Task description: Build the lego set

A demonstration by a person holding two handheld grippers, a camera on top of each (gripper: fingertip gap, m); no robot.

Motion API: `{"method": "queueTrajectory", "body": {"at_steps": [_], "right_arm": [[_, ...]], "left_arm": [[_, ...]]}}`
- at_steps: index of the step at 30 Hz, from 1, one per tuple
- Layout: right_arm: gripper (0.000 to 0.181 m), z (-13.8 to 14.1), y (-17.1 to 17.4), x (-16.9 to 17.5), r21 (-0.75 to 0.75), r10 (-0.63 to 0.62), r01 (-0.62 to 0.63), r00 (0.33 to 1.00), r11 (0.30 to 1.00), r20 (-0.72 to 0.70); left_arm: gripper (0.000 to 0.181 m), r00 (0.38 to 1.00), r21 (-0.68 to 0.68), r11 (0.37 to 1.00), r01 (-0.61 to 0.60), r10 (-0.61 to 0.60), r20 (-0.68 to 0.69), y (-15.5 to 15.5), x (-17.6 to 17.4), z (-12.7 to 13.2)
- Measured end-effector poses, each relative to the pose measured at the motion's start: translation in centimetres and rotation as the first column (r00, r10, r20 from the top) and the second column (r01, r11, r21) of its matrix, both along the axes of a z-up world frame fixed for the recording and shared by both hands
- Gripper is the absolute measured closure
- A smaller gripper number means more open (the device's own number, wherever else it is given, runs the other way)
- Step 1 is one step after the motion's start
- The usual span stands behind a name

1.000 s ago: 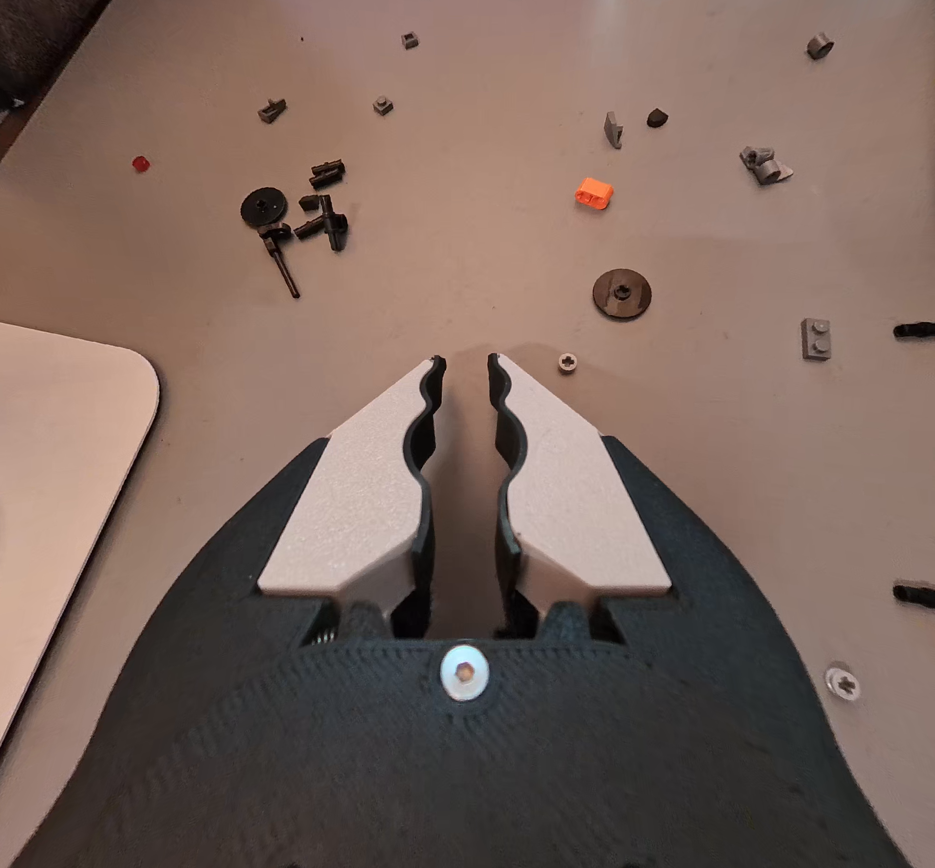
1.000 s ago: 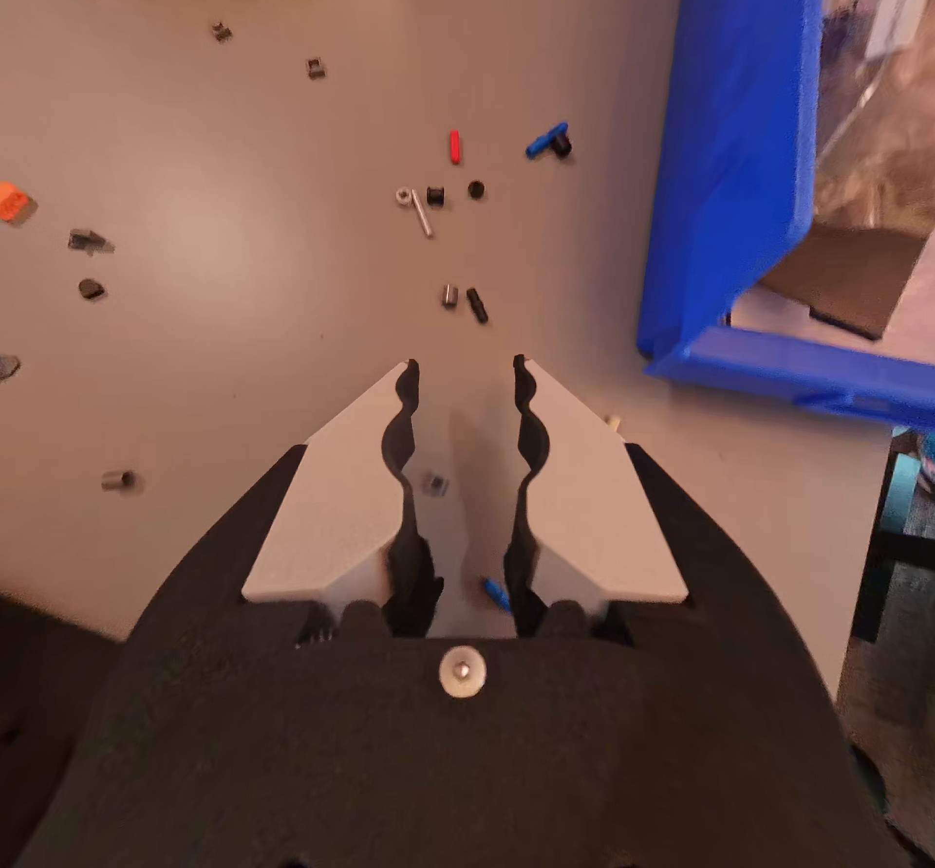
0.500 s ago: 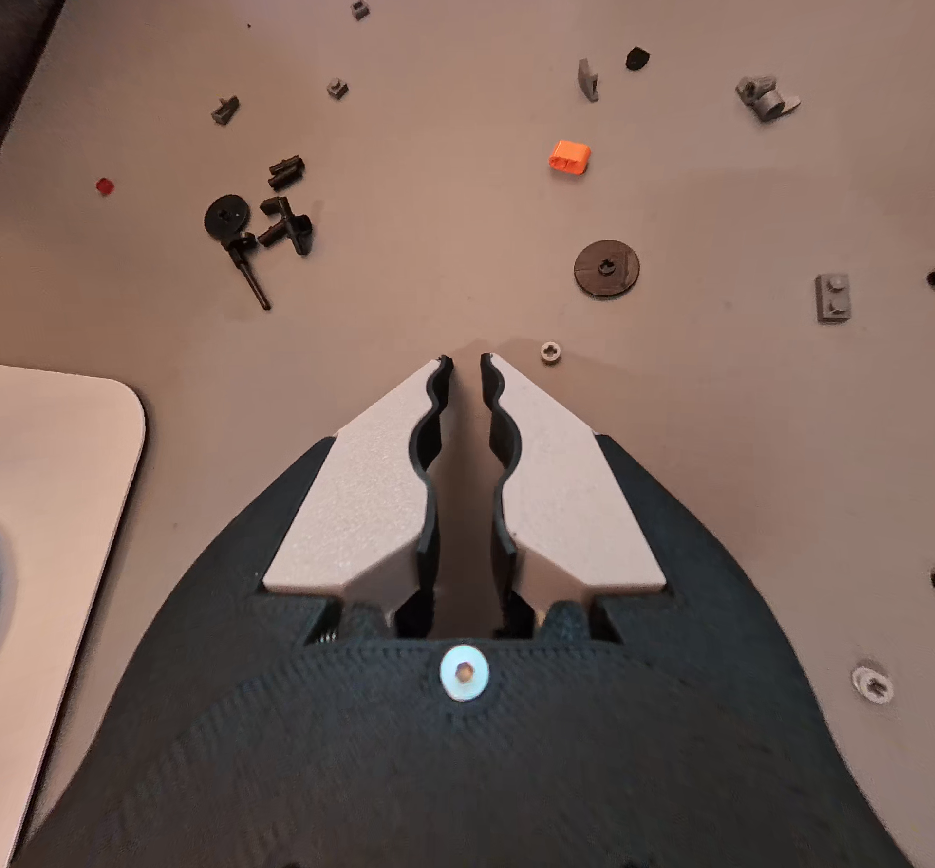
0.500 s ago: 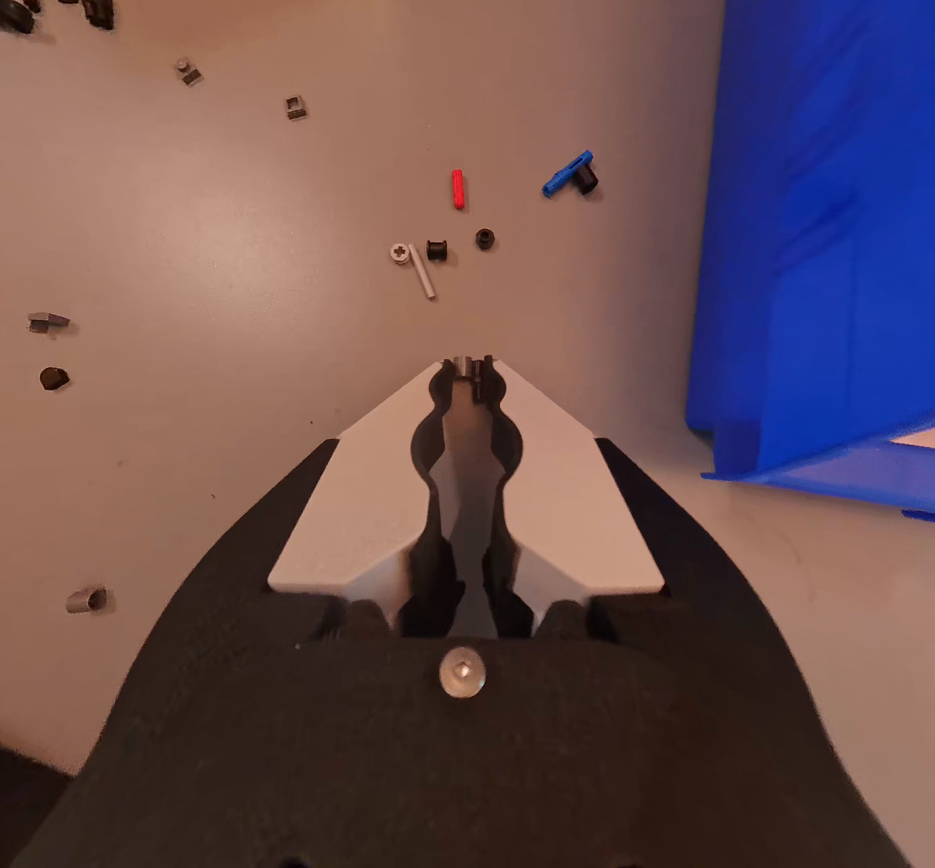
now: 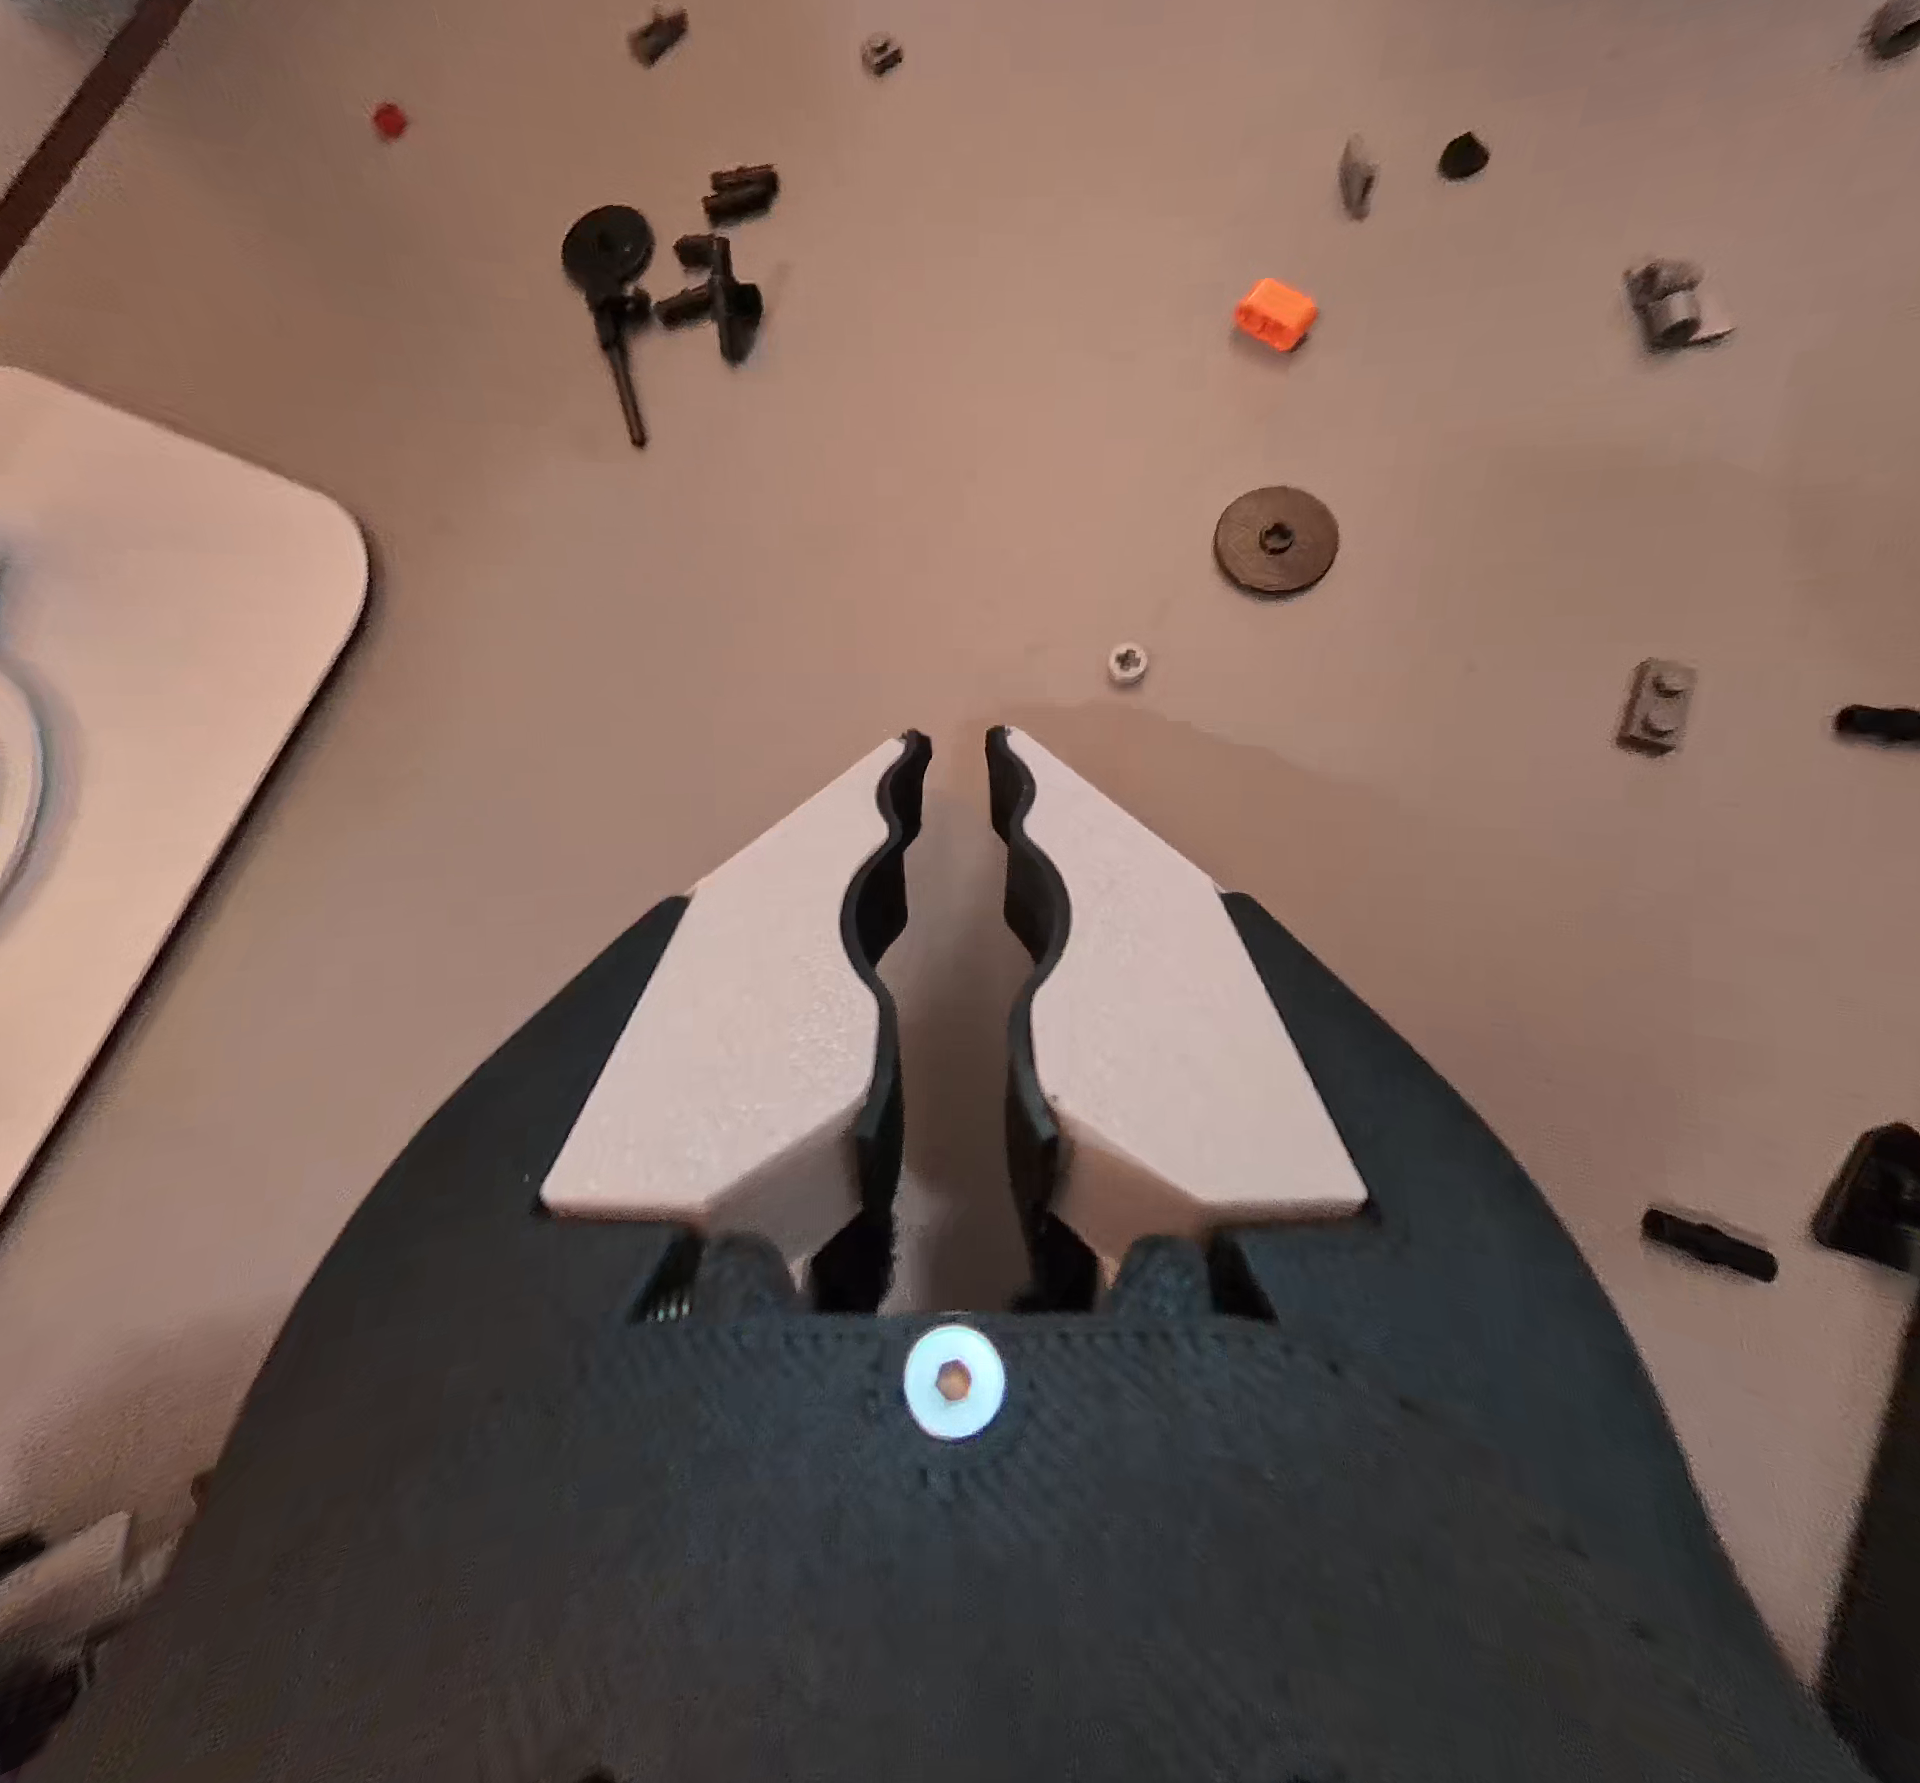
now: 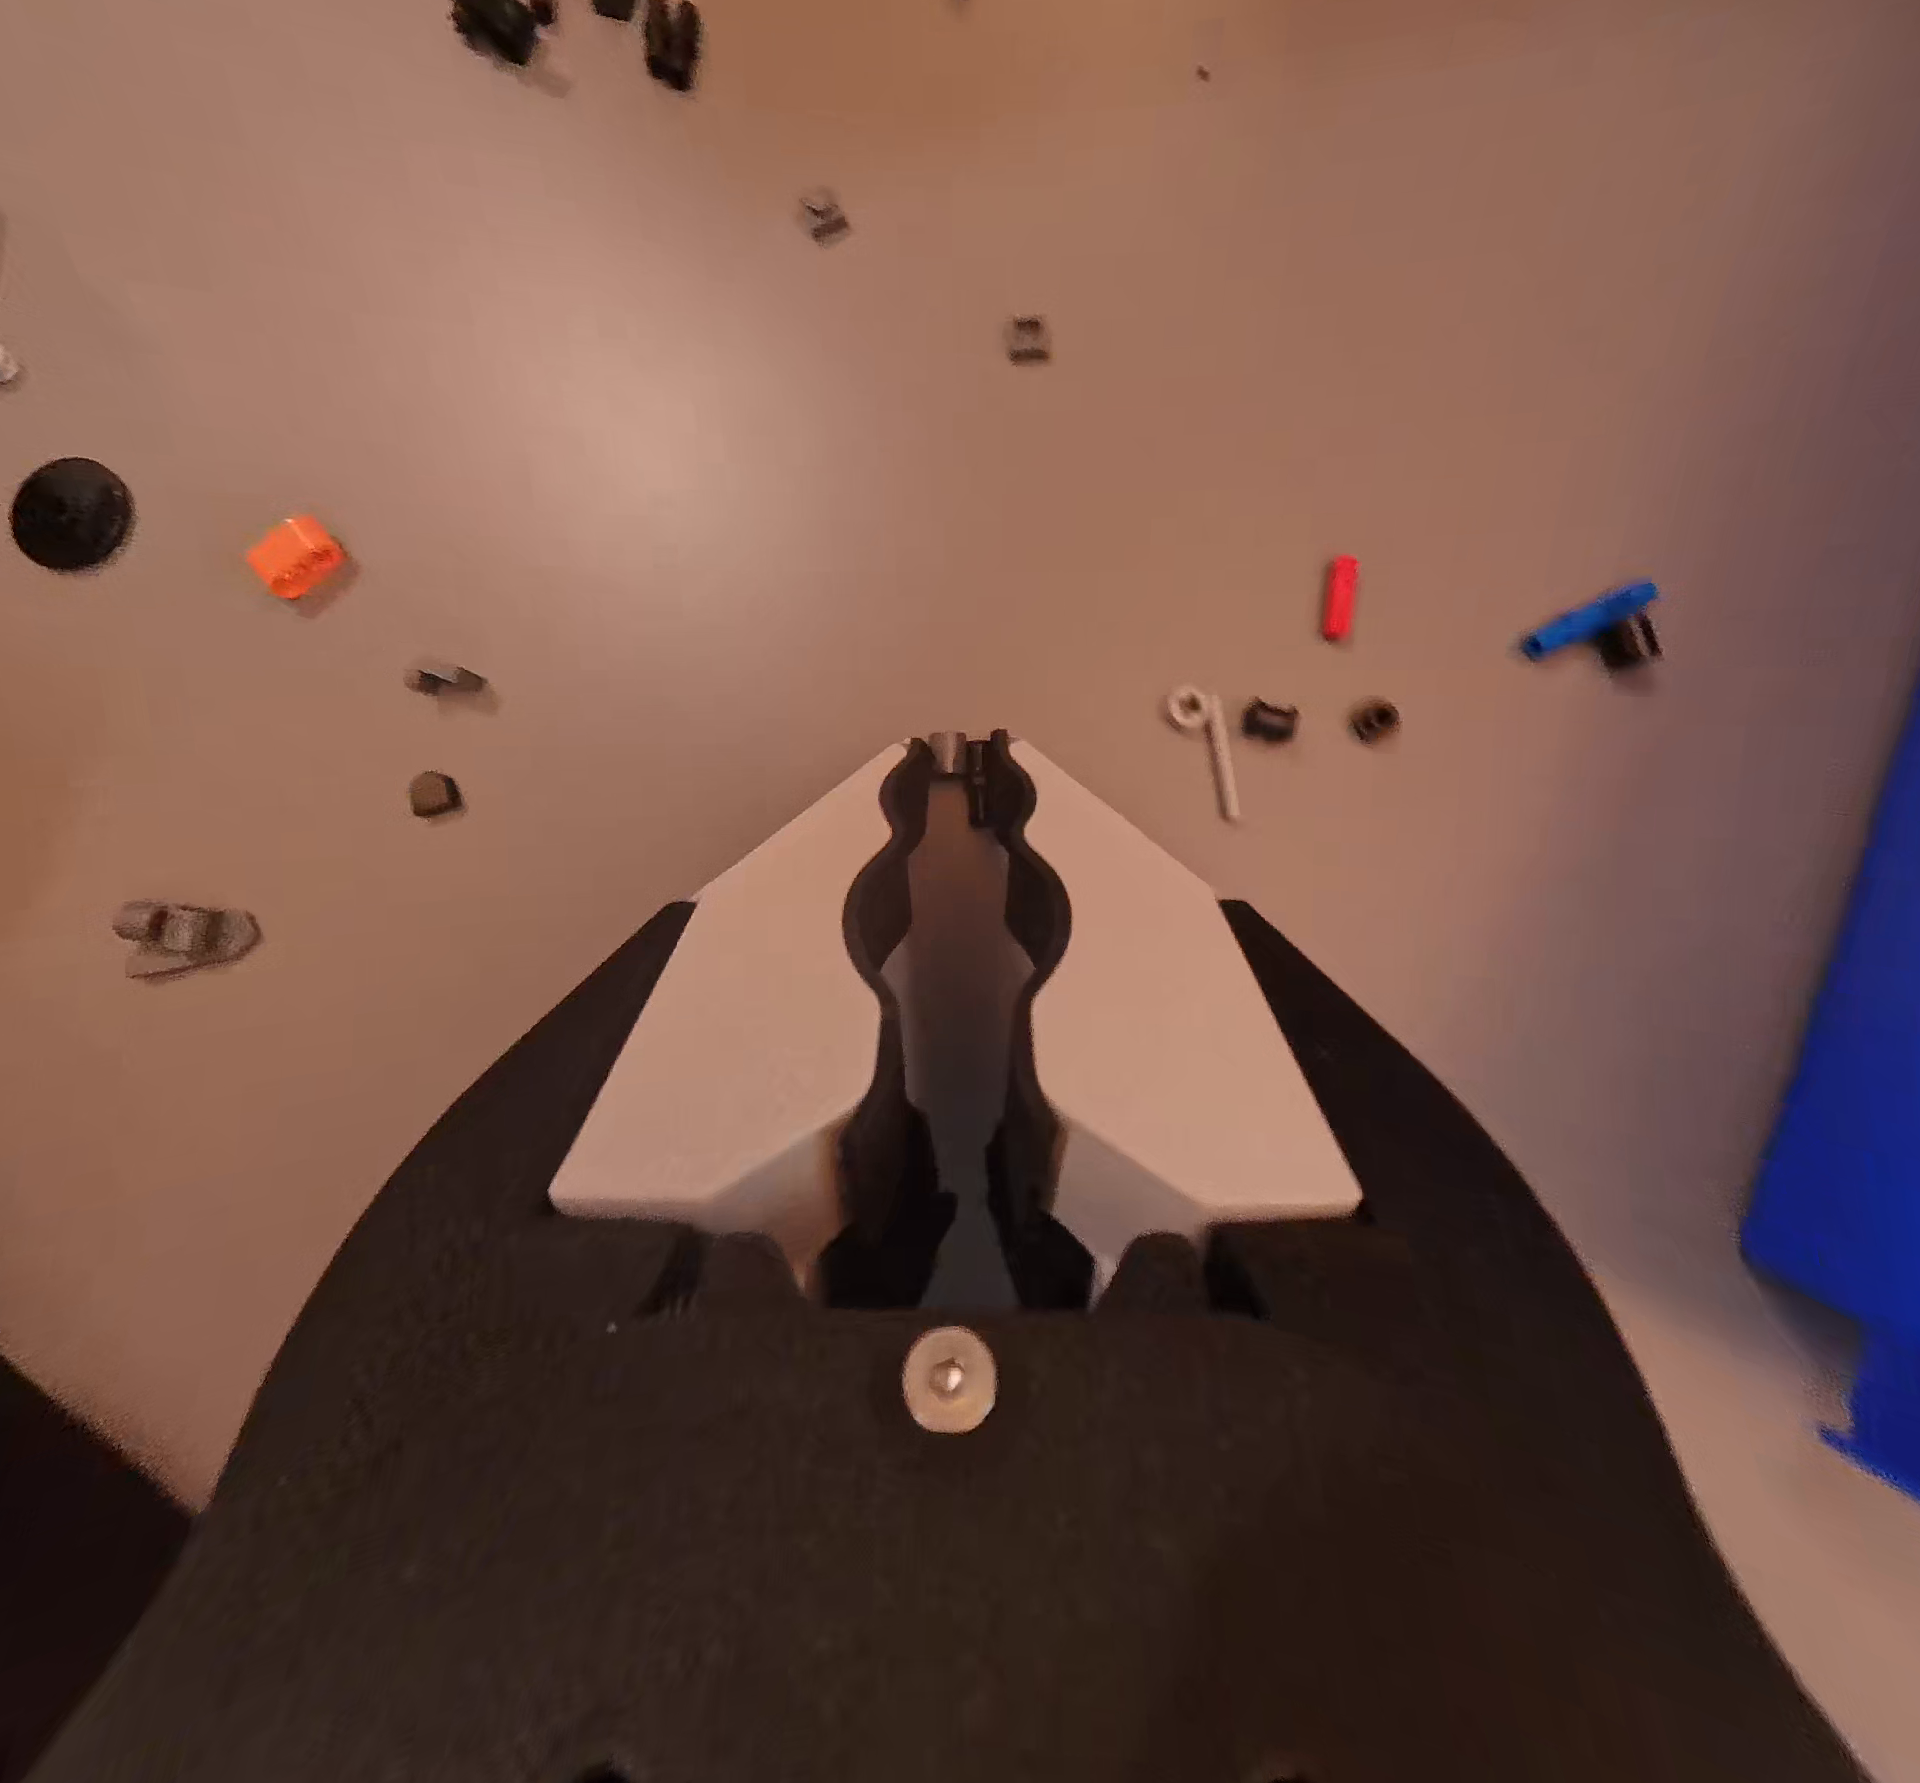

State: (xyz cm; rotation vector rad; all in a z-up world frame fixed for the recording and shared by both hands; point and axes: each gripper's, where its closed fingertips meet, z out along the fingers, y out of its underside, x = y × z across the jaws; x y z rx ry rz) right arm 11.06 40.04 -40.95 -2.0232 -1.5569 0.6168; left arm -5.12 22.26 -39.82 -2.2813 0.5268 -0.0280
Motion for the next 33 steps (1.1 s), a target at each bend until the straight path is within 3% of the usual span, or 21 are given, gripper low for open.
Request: {"method": "queueTrajectory", "body": {"at_steps": [4, 8, 14, 19, 24, 28, 31, 33], "right_arm": [[0.172, 0.0, -1.0, -2.6, 0.002, 0.07, -0.07, 0.998, 0.998, 0.003], [0.172, 0.0, -1.6, -5.3, 0.021, 0.121, -0.121, 0.993, 0.992, -0.005], [0.169, 0.0, -1.3, -8.4, 0.027, 0.15, -0.149, 0.989, 0.988, -0.021], [0.151, 1.9, -1.7, -7.2, 0.01, 0.147, -0.147, 0.987, 0.989, -0.058], [0.149, 4.0, -7.9, -5.5, -0.041, 0.364, -0.371, 0.923, 0.928, -0.122], [0.148, 2.3, -11.2, -6.2, 0.006, 0.495, -0.495, 0.869, 0.869, -0.02], [0.15, 0.5, -12.2, -7.0, -0.02, 0.524, -0.524, 0.851, 0.851, 0.037], [0.164, 0.1, -11.8, -7.3, 0.004, 0.523, -0.524, 0.851, 0.852, 0.053]], "left_arm": [[0.172, 0.999, 0.065, 0.998, 0.001, 0.002, -0.044, 0.3, -0.1, 0.6], [0.172, 0.996, 0.045, 0.999, 0.017, -0.013, -0.091, 0.8, -0.4, -0.6], [0.173, 0.998, 0.052, 0.999, -0.009, 0.012, -0.062, 0.9, -1.3, -0.7], [0.173, 0.999, 0.062, 0.998, -0.012, 0.014, -0.037, 0.8, -1.5, -0.5], [0.173, 1.0, 0.068, 0.998, -0.005, 0.006, -0.016, 0.9, -1.4, -0.3], [0.174, 1.0, 0.073, 0.997, 0.007, -0.006, -0.016, 1.1, -1.2, -0.2], [0.174, 0.999, 0.068, 0.997, 0.026, -0.024, -0.037, 1.0, -0.9, -0.4], [0.174, 0.999, 0.072, 0.997, 0.034, -0.031, -0.038, 0.9, -0.8, -0.4]]}}
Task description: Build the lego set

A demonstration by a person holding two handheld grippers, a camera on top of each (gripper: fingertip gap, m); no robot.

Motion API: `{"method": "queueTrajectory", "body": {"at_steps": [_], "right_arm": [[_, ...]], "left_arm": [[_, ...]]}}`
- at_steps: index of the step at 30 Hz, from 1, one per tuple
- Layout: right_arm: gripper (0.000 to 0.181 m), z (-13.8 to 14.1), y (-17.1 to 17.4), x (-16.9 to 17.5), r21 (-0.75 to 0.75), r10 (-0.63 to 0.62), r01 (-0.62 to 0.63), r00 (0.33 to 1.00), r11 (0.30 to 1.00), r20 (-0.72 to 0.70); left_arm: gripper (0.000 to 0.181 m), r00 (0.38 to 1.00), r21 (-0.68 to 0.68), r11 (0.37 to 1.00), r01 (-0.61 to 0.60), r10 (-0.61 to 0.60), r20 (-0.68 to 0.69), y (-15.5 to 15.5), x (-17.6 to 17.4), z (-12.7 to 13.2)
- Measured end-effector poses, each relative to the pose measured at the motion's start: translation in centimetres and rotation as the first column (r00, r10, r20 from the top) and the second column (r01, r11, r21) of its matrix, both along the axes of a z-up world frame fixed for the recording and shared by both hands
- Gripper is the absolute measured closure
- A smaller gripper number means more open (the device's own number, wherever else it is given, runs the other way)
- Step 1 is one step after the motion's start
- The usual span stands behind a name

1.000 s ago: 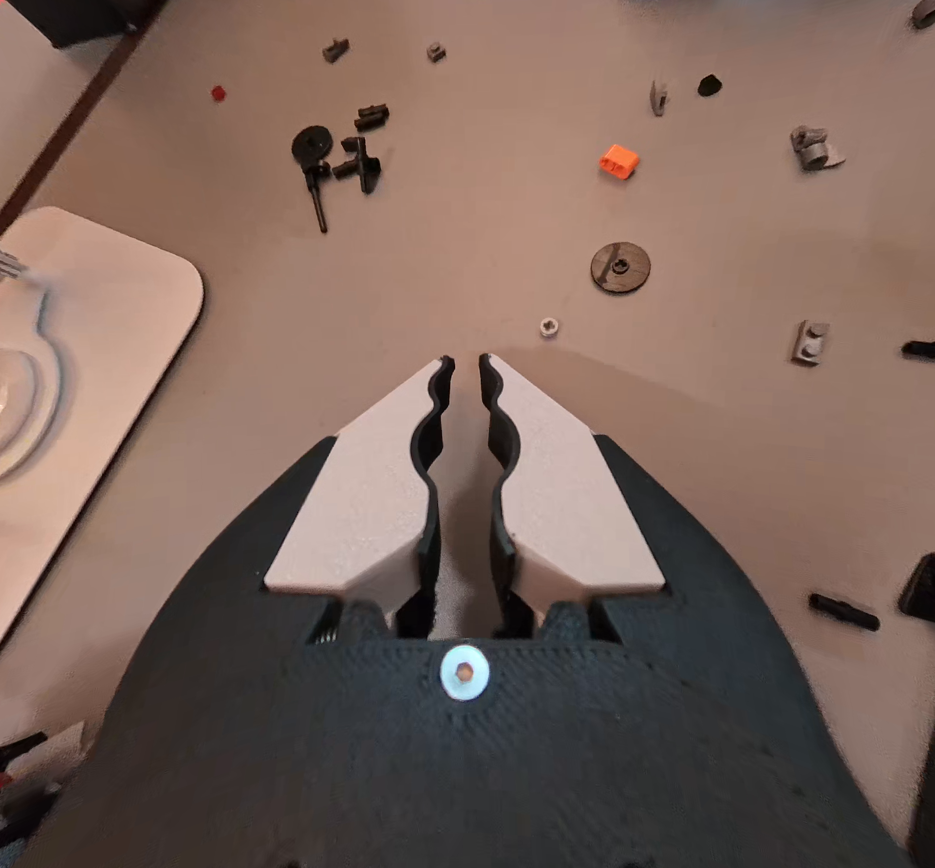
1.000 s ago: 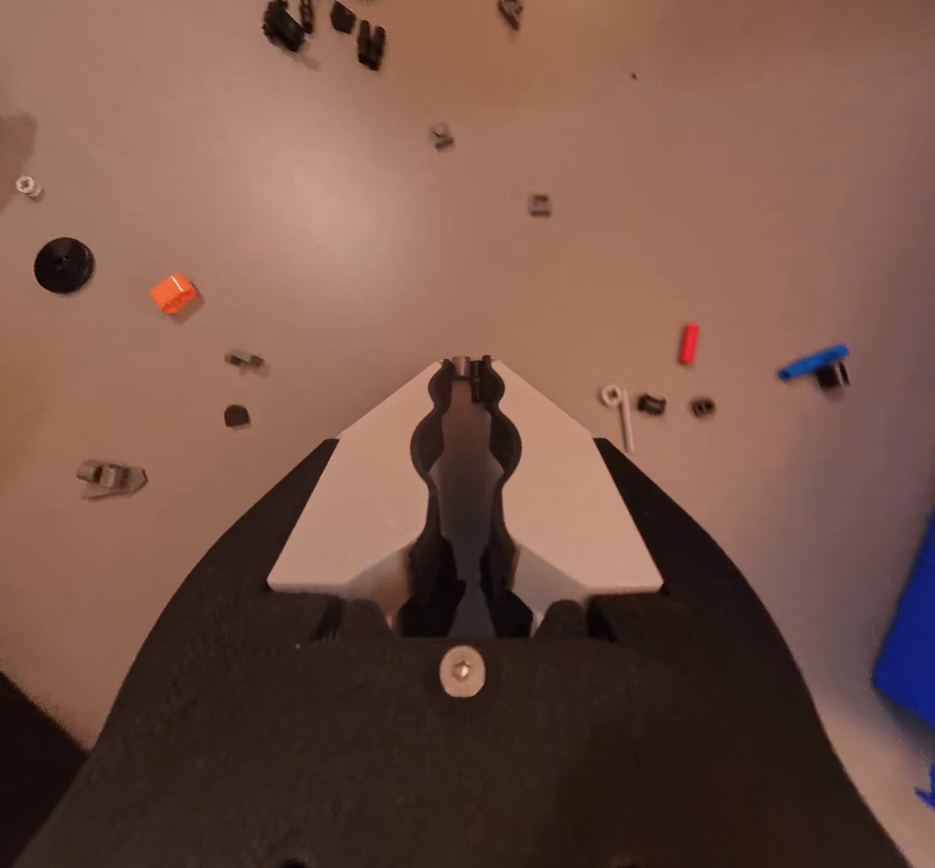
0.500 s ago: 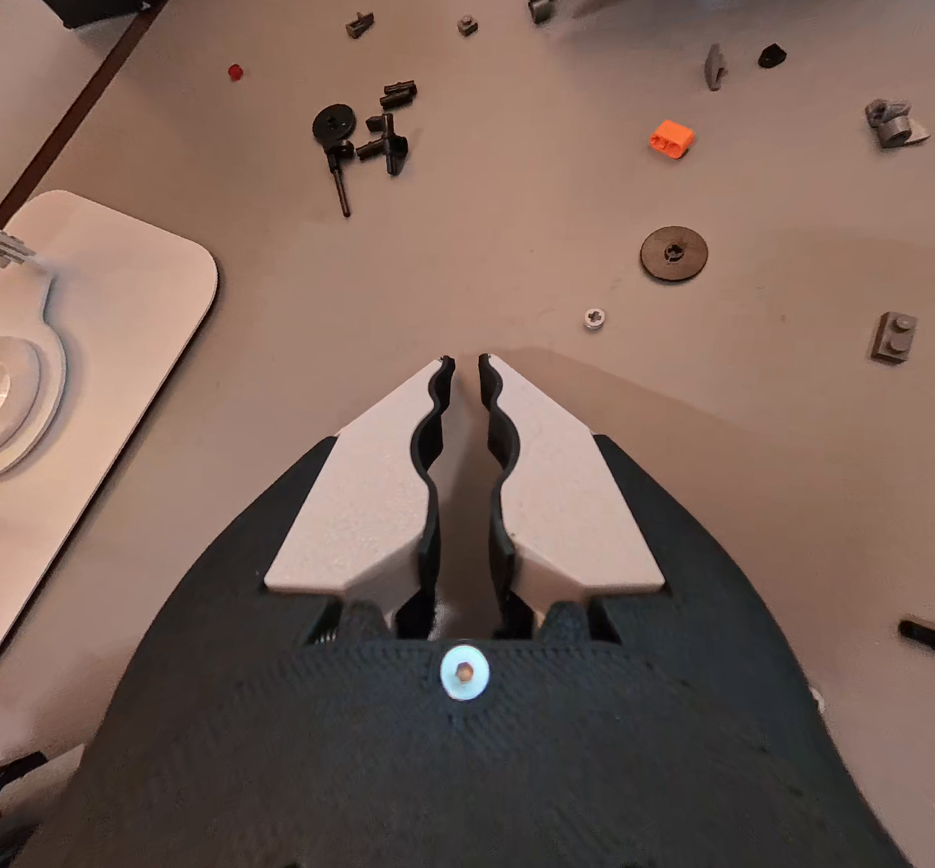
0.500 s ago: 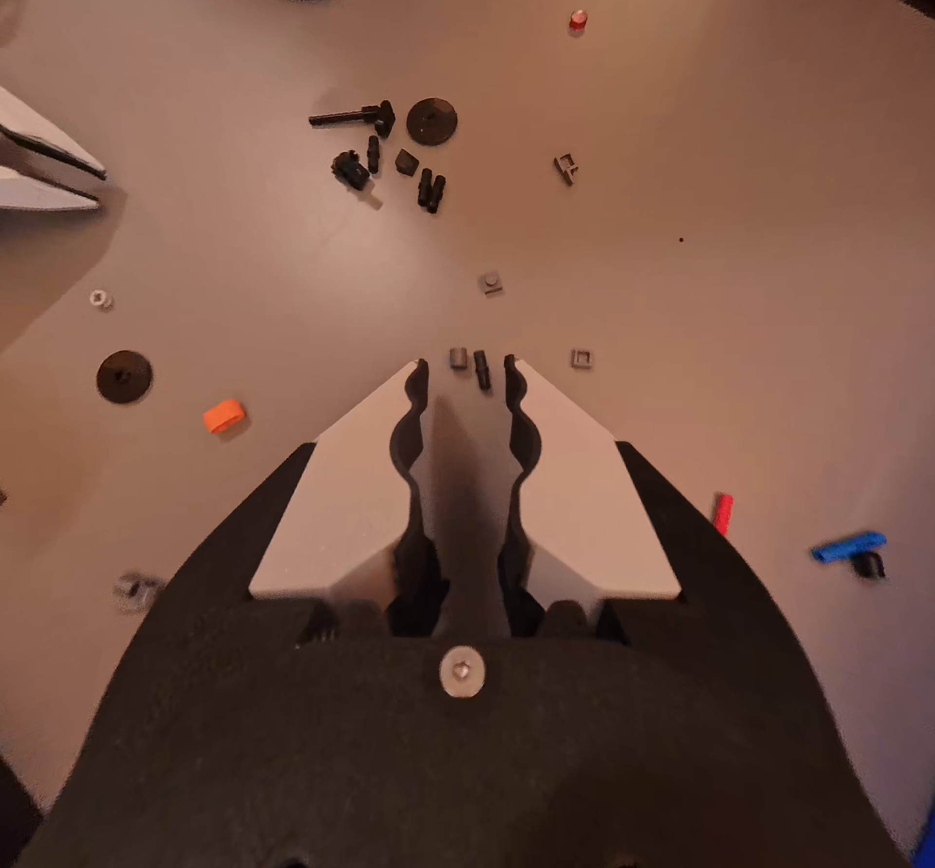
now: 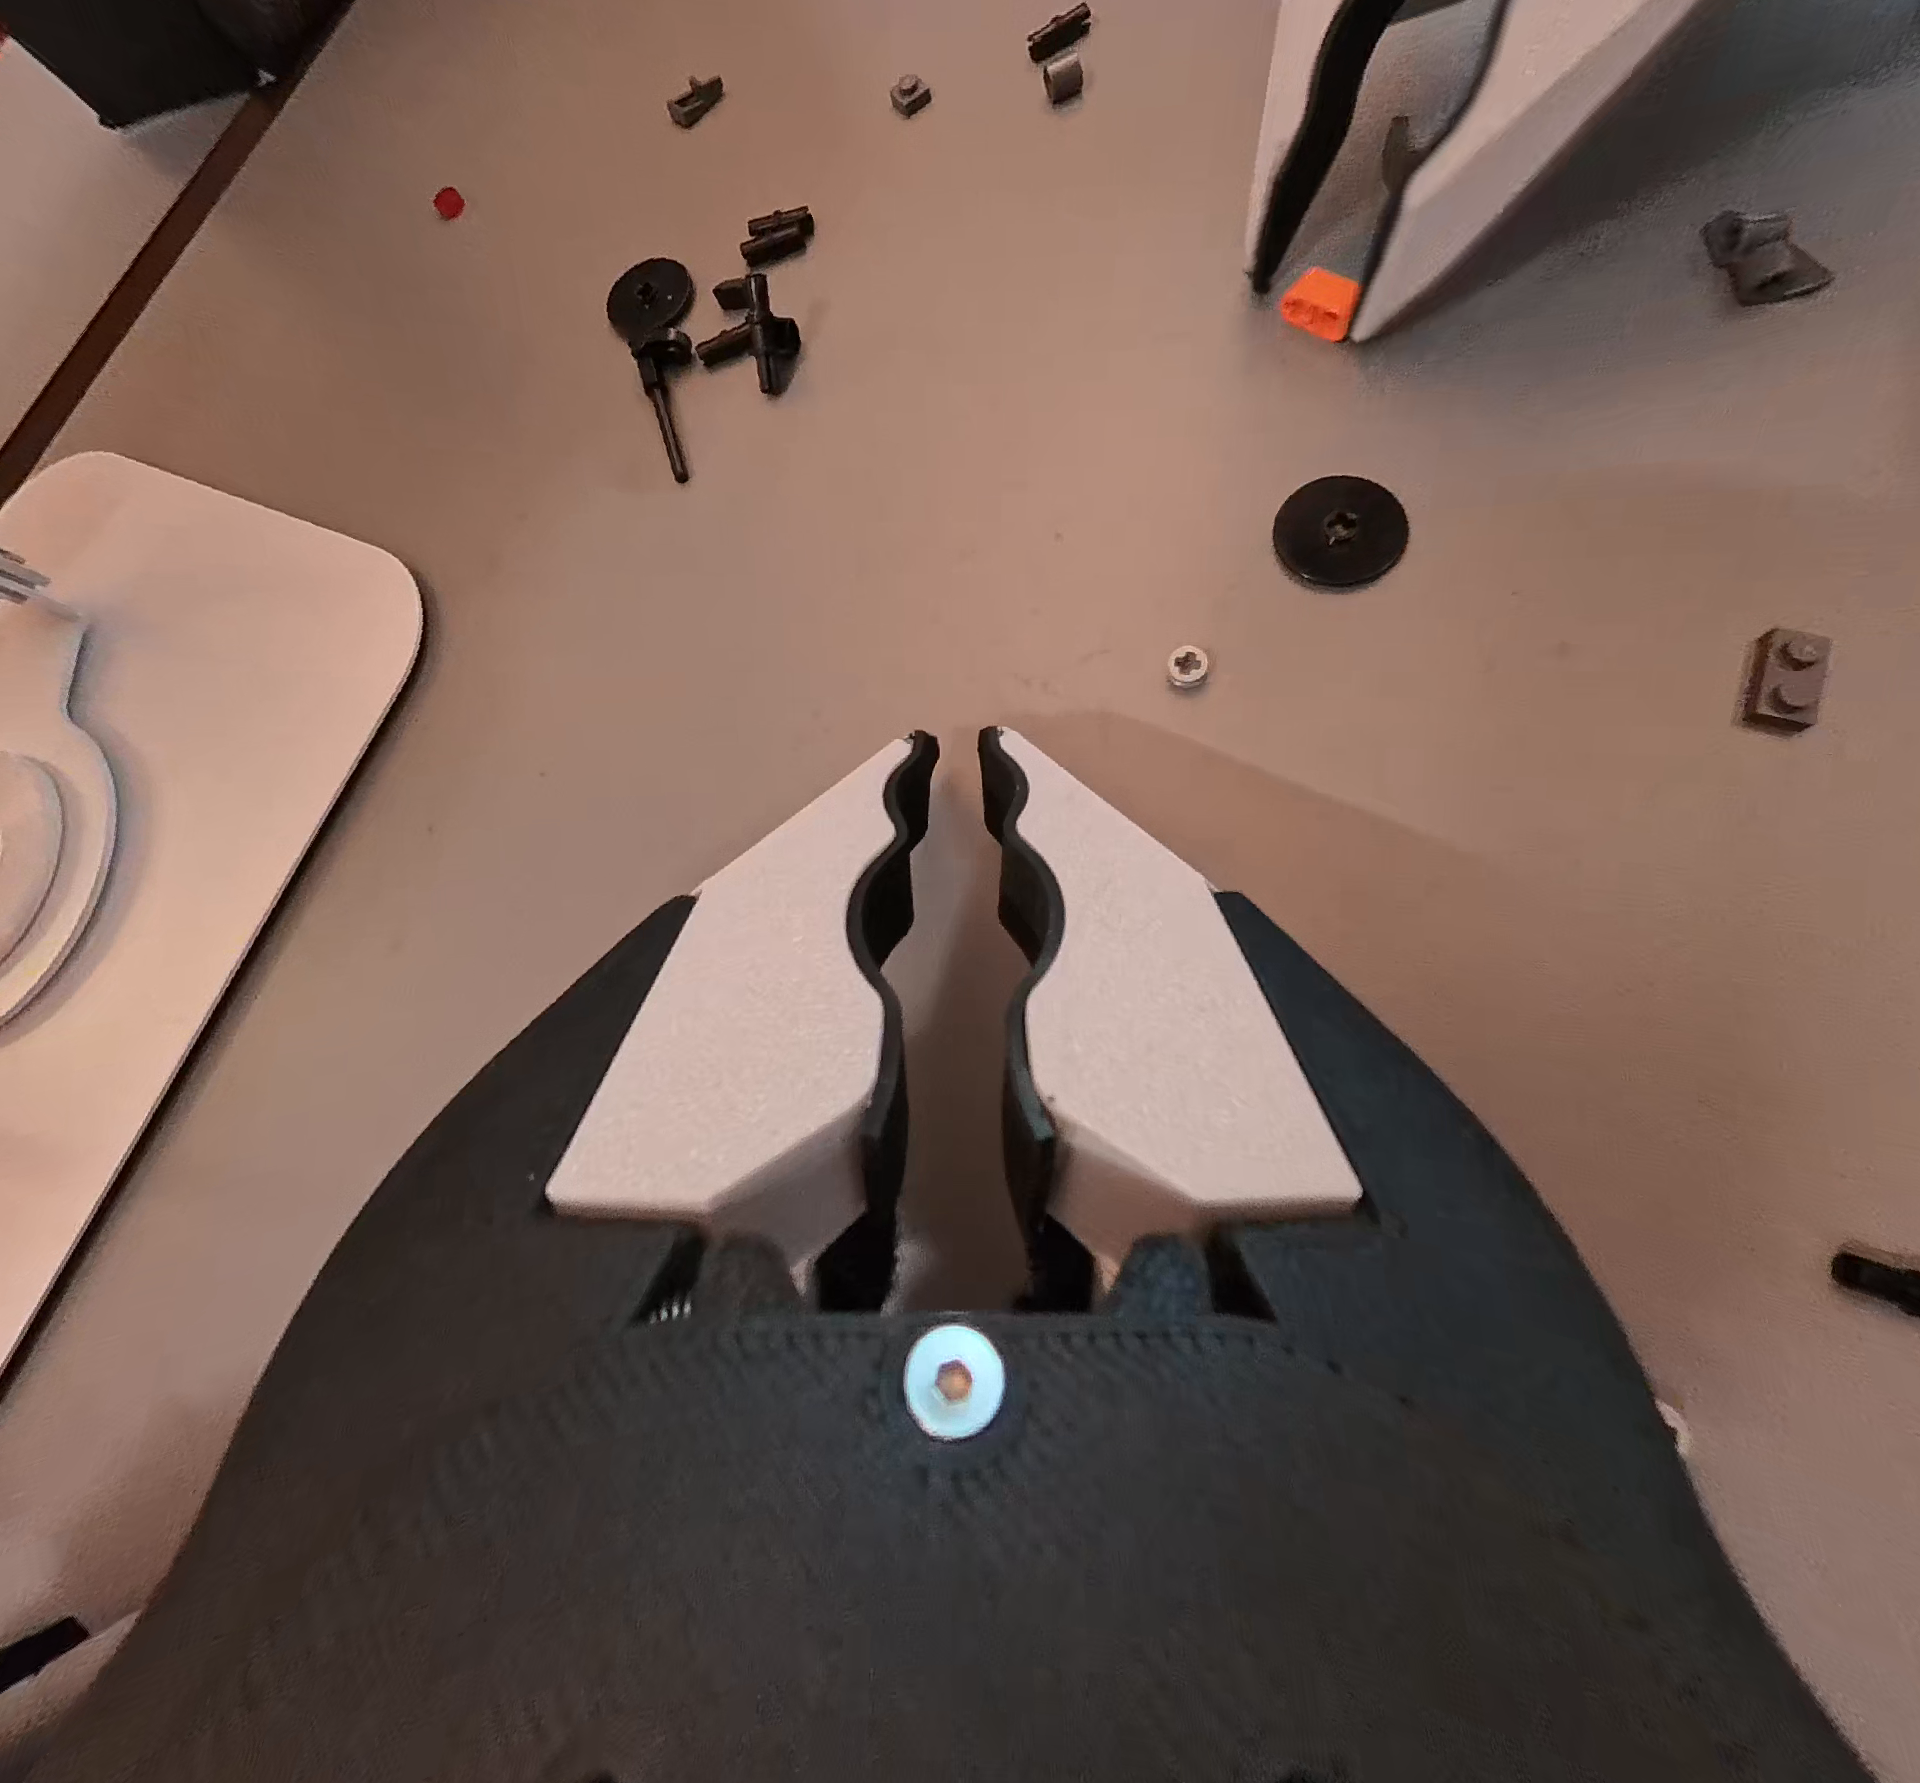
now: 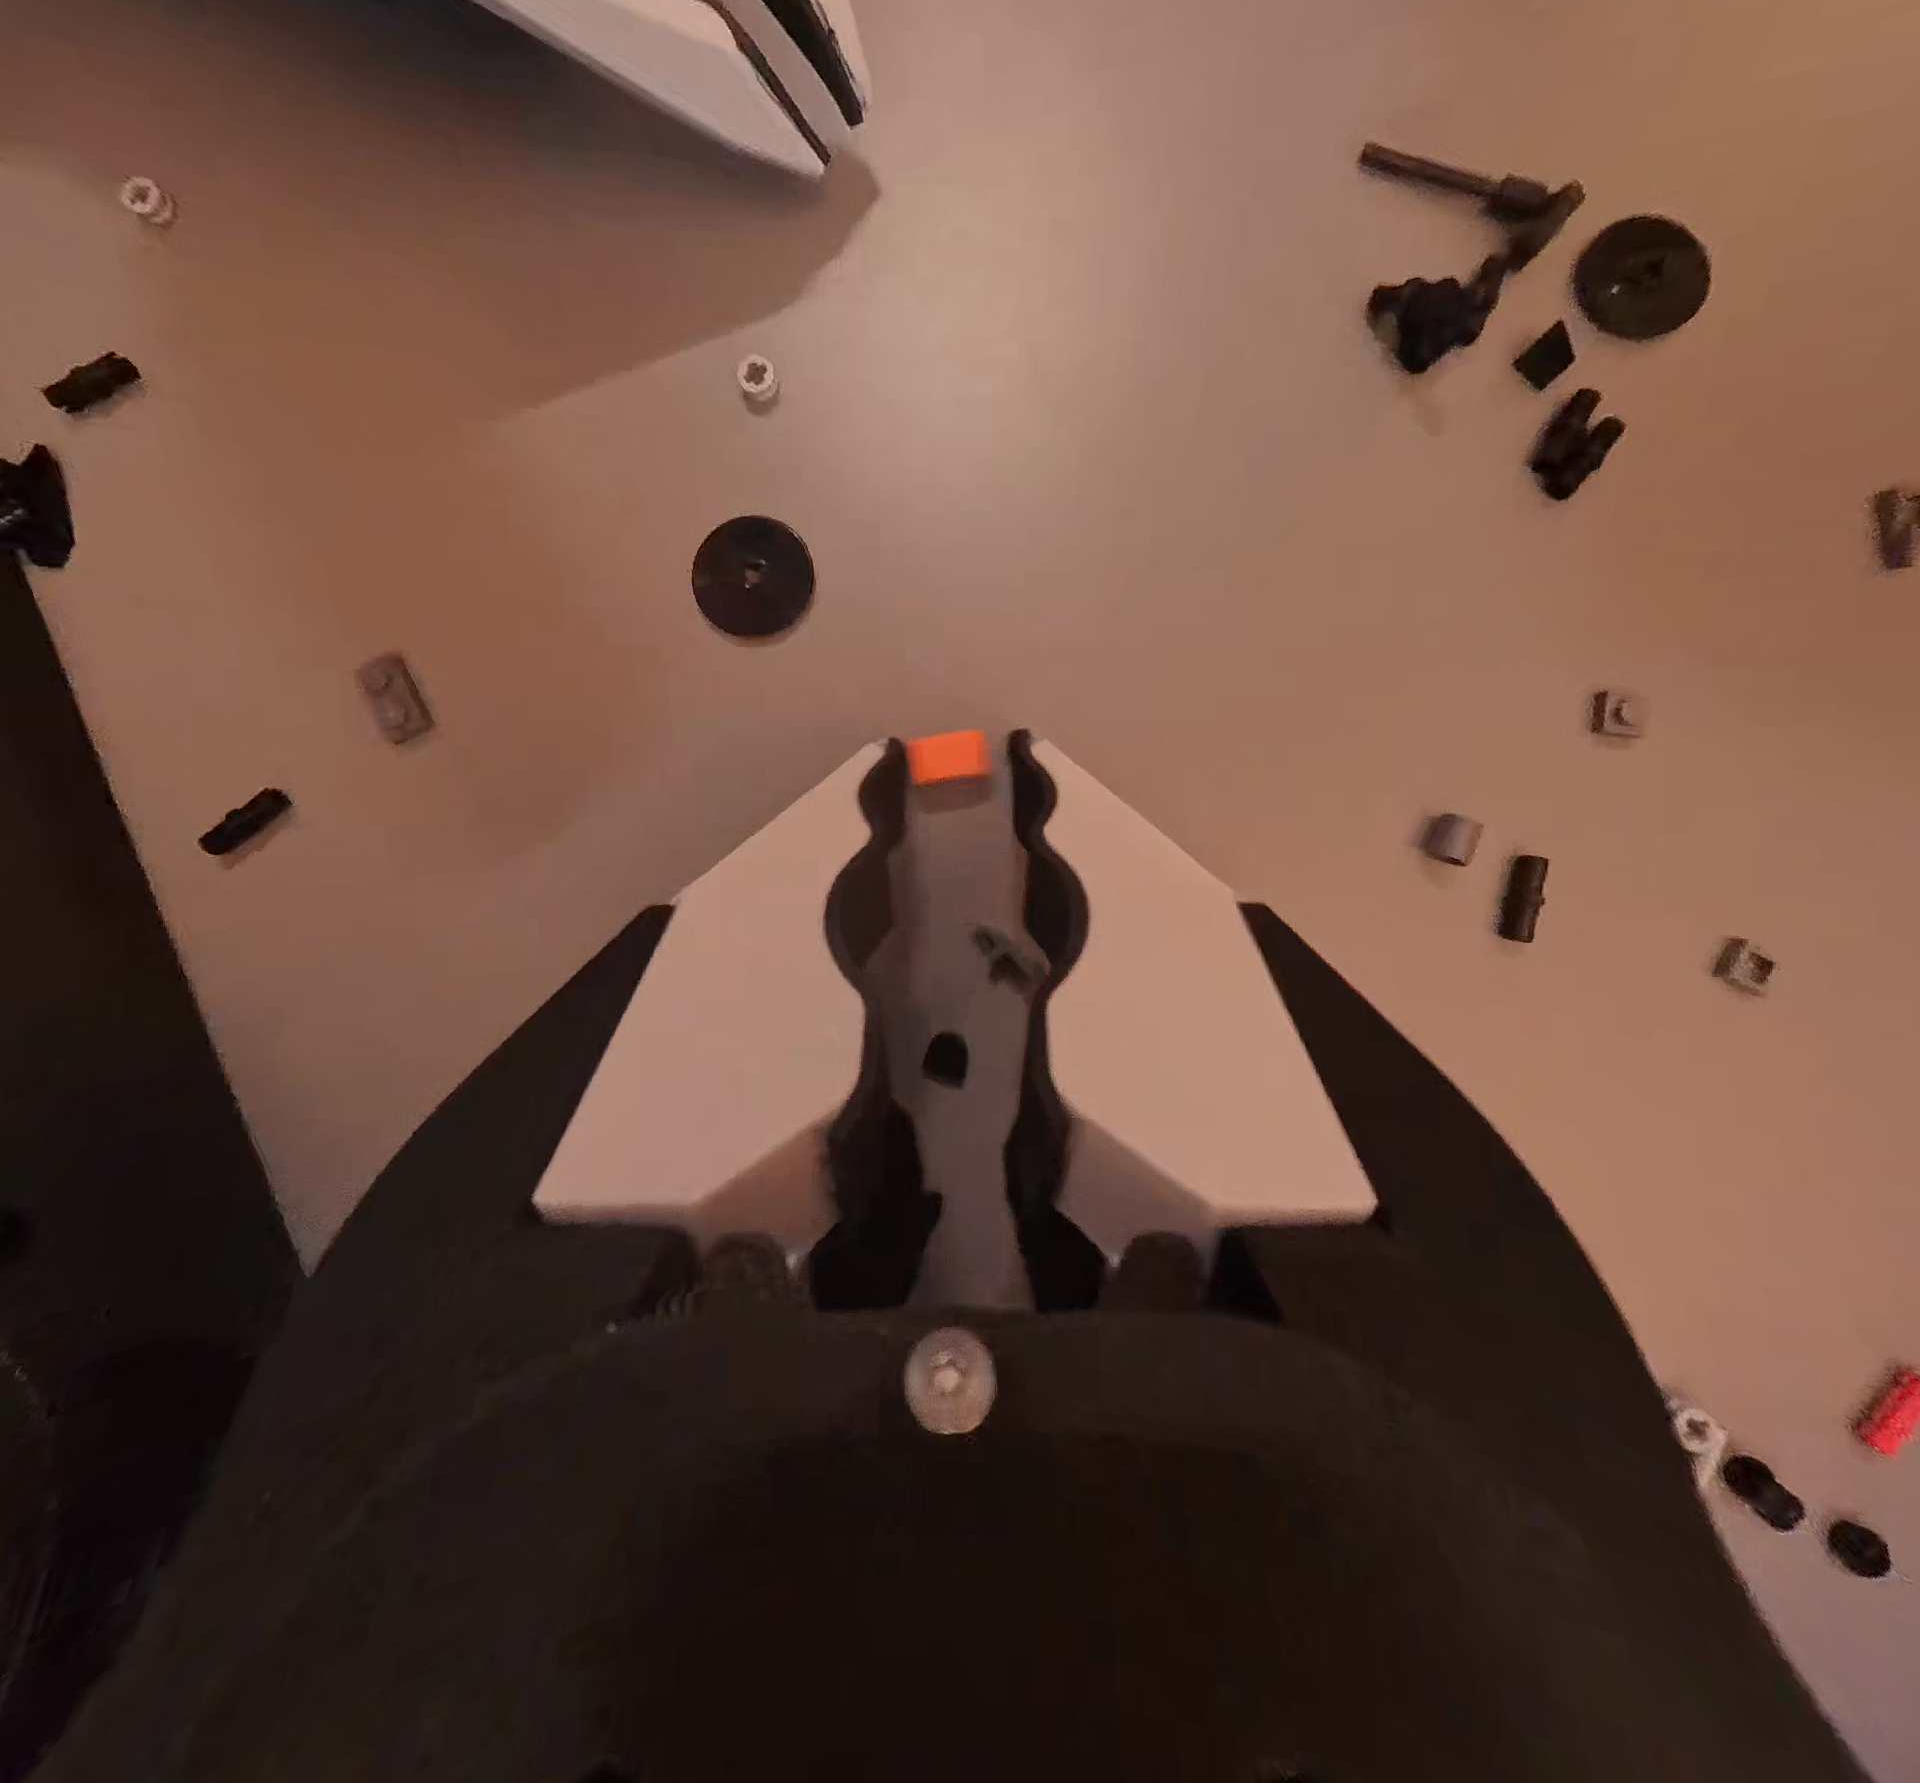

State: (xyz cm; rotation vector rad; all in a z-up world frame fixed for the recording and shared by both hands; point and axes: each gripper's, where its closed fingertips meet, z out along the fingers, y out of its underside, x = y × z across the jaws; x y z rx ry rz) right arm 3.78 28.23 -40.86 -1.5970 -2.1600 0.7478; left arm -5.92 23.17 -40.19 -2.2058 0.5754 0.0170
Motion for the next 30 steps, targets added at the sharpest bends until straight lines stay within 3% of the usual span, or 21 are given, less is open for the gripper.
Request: {"method": "queueTrajectory", "body": {"at_steps": [6, 17, 20, 23, 26, 30], "right_arm": [[0.168, -0.2, 0.9, 0.0, 0.003, -0.012, 0.012, 1.0, 1.0, 0.011], [0.168, -0.1, 8.7, -0.3, 0.088, -0.186, 0.186, 0.982, 0.979, -0.008], [0.155, 0.4, 9.5, -0.3, 0.068, -0.231, 0.231, 0.973, 0.971, -0.007], [0.152, 2.4, 7.8, -0.1, 0.033, -0.193, 0.196, 0.979, 0.98, -0.064], [0.152, 4.1, 3.7, 0.0, -0.029, -0.075, 0.073, 0.992, 0.997, -0.106], [0.152, 3.3, -2.5, -0.6, -0.054, 0.133, -0.137, 0.989, 0.989, -0.072]], "left_arm": [[0.174, 1.0, 0.004, 1.0, 0.002, -0.002, 0.009, 0.0, 0.0, 0.1], [0.172, 1.0, 0.01, 1.0, -0.005, 0.004, 0.022, 0.0, -0.2, 0.3], [0.173, 1.0, 0.007, 1.0, -0.002, 0.002, 0.018, 0.0, -0.1, 0.2], [0.173, 1.0, 0.012, 1.0, -0.003, 0.002, 0.026, 0.0, -0.1, 0.4], [0.173, 1.0, 0.012, 1.0, -0.004, 0.004, 0.028, 0.0, -0.2, 0.4], [0.173, 0.999, 0.014, 1.0, -0.007, 0.007, 0.034, 0.1, -0.2, 0.4]]}}
